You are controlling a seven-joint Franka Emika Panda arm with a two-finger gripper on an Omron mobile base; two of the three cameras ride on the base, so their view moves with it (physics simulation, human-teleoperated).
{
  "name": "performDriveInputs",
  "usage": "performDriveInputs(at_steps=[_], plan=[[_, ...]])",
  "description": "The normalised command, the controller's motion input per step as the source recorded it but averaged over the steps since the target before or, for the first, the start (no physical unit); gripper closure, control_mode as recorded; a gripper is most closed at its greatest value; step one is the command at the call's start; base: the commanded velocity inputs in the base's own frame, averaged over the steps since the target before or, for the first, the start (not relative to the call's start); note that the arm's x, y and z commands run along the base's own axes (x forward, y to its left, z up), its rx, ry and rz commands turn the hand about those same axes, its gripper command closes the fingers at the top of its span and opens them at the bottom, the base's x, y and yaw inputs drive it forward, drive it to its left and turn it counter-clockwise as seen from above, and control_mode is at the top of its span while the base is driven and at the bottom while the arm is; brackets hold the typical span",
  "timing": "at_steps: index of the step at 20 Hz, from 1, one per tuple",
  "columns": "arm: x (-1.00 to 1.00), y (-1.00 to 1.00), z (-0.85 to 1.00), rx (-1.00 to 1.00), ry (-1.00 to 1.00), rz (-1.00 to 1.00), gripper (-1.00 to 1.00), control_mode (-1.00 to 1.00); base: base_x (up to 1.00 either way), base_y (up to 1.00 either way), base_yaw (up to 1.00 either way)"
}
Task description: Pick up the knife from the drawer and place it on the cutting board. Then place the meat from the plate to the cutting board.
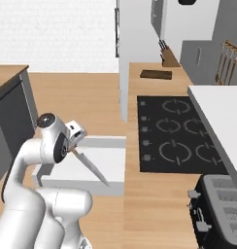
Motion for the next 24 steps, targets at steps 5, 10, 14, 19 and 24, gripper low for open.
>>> performDriveInputs(at_steps=[5, 10, 14, 19, 24], plan=[[0.00, 0.00, 0.00, 0.00, 0.00, 0.00, 1.00, 1.00, -0.25, 0.93, 0.24], [0.00, 0.00, 0.00, 0.00, 0.00, 0.00, 1.00, 1.00, 0.17, 1.00, 0.16], [0.00, 0.00, 0.00, 0.00, 0.00, 0.00, 1.00, 1.00, 0.70, 1.00, 0.01], [0.00, 0.00, 0.00, 0.00, 0.00, 0.00, 1.00, 1.00, 0.96, 0.91, -0.03], [0.00, 0.00, 0.00, 0.00, 0.00, 0.00, 1.00, 1.00, 1.00, 0.39, -0.02]])
